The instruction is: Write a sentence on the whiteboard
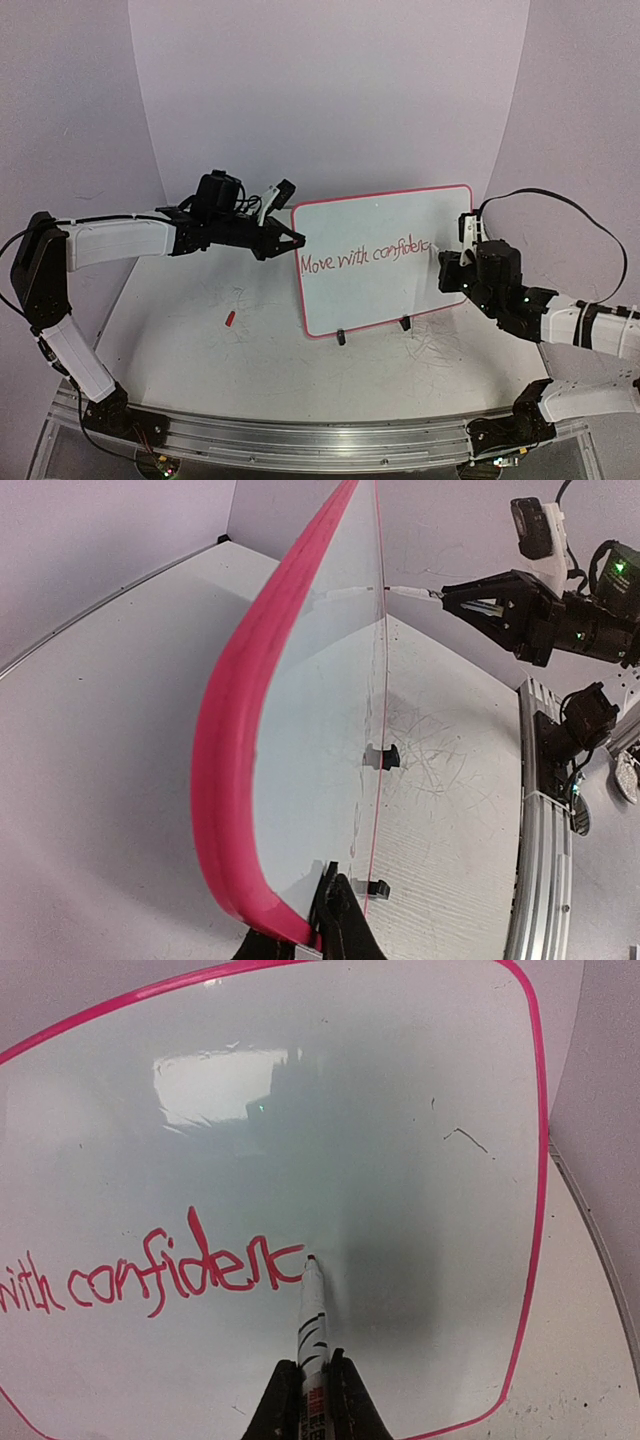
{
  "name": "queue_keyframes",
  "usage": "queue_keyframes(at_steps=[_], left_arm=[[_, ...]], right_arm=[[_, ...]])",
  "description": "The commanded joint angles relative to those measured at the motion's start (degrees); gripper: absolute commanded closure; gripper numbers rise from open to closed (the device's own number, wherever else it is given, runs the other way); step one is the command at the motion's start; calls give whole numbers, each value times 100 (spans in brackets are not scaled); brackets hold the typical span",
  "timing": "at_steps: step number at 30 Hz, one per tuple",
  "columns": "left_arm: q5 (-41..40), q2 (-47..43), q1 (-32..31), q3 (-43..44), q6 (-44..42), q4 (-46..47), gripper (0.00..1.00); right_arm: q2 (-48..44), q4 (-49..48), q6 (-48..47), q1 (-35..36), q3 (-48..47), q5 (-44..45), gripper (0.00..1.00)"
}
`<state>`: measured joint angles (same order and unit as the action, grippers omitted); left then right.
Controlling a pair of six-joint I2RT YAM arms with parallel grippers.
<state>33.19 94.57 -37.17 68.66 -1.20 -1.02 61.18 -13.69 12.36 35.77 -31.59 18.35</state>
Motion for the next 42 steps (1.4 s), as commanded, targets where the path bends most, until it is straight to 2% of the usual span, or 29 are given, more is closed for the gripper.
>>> queue_keyframes(at_steps=[1,23,30,42], left_arm=[[-987,54,17,12,-732,-496,100],[-967,65,3,17,-737,-505,100],[-963,88,-7,25,-733,-505,100],[-969,103,-9,35,-738,-515,100]], right_arm=[[7,-150,44,-50,-59,14,100],[248,-481,46,-235,-139,231,100],[266,-611,-92,-242,-188,-55,100],[262,-220,64,-237,-36,-390,100]])
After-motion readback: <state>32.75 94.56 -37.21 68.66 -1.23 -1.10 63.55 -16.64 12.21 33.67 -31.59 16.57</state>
